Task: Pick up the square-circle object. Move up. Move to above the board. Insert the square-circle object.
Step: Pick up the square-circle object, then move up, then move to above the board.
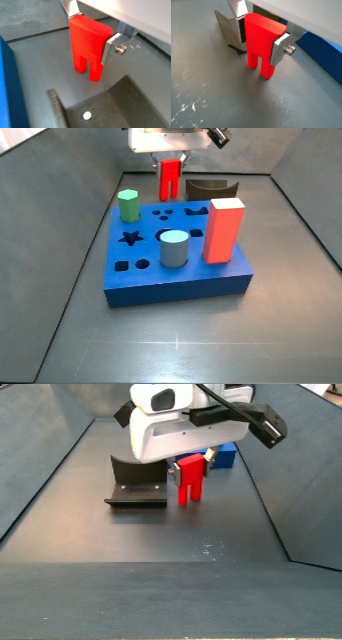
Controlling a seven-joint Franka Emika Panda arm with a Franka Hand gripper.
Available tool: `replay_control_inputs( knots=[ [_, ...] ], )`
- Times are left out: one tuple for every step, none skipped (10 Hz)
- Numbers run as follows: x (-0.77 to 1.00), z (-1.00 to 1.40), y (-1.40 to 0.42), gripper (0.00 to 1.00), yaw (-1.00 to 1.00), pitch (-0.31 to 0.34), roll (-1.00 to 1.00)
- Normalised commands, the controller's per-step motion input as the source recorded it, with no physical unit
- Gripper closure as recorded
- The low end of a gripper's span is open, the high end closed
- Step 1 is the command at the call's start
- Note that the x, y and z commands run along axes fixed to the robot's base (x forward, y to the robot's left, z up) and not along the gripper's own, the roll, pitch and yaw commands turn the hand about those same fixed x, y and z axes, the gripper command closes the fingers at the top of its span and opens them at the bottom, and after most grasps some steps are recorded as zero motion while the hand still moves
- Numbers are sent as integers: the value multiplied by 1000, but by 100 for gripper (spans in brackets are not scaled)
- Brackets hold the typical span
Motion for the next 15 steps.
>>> replay_control_inputs(
  knots=[
    [0,0,0,100,0,0,0],
    [0,0,0,100,0,0,0],
    [0,0,0,100,0,0,0],
    [0,0,0,100,0,0,0],
    [0,0,0,100,0,0,0],
    [0,833,0,100,0,0,0],
    [-39,777,-24,100,-28,29,-6],
    [-54,627,-22,100,-26,48,-8],
    [-38,474,-15,100,-22,41,-8],
    [-24,240,-9,100,-15,36,-8],
    [188,1000,58,100,-24,549,-48],
    [201,1000,62,100,-18,550,-49],
    [198,1000,60,100,-19,485,-38],
    [187,1000,57,100,-20,367,-18],
    [162,1000,52,100,-22,213,7]
  ],
)
